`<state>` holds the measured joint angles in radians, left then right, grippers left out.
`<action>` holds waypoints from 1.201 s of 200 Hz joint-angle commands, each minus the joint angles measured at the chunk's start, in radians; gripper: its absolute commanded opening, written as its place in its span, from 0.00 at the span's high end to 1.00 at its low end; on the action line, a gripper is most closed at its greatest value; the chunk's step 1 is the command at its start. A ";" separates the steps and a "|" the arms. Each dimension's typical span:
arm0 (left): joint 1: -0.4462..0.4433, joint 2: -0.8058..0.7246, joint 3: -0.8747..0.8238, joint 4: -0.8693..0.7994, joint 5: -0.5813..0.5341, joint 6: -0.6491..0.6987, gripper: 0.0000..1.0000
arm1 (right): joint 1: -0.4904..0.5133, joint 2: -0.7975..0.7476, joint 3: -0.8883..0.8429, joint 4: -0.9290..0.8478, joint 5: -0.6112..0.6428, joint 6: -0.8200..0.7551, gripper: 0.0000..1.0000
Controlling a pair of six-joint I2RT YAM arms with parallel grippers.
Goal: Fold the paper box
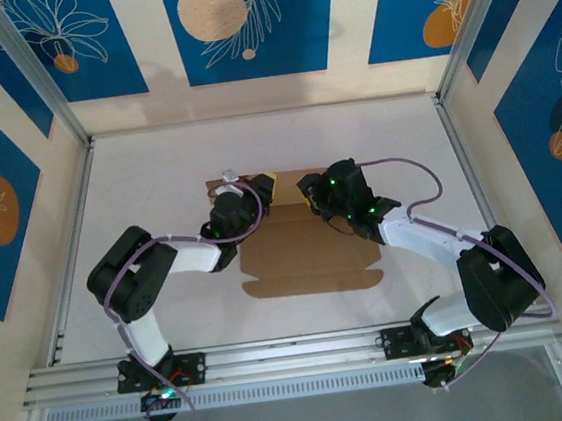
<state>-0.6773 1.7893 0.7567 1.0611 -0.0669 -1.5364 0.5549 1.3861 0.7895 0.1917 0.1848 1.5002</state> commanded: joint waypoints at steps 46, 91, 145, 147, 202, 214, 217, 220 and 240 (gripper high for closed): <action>-0.023 0.030 0.051 -0.067 0.041 0.059 1.00 | -0.015 0.029 -0.004 0.122 0.008 0.002 0.67; -0.033 0.056 0.076 -0.073 0.058 0.061 1.00 | -0.026 0.060 -0.017 0.143 0.021 0.028 0.78; -0.040 0.067 0.072 -0.079 0.083 0.070 0.85 | -0.032 0.035 -0.028 0.074 0.104 0.017 0.89; -0.039 0.066 0.070 -0.079 0.084 0.072 0.84 | -0.033 0.035 -0.027 0.070 0.105 0.017 0.90; -0.040 -0.045 0.015 -0.174 0.120 0.190 0.55 | -0.064 0.008 -0.058 0.048 0.123 0.014 0.94; -0.038 -0.079 0.002 -0.209 0.137 0.214 0.51 | -0.066 0.004 -0.062 0.048 0.123 0.012 0.95; -0.038 -0.088 -0.002 -0.217 0.140 0.222 0.50 | -0.066 0.004 -0.063 0.046 0.121 0.013 0.95; -0.038 -0.097 -0.006 -0.226 0.147 0.230 0.49 | -0.067 0.004 -0.064 0.046 0.122 0.012 0.95; -0.037 -0.184 -0.034 -0.337 0.178 0.318 0.45 | -0.069 -0.007 -0.073 0.044 0.128 0.013 0.95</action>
<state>-0.7036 1.7092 0.7544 0.8612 0.0479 -1.3472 0.4946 1.3964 0.7498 0.2993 0.2588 1.5017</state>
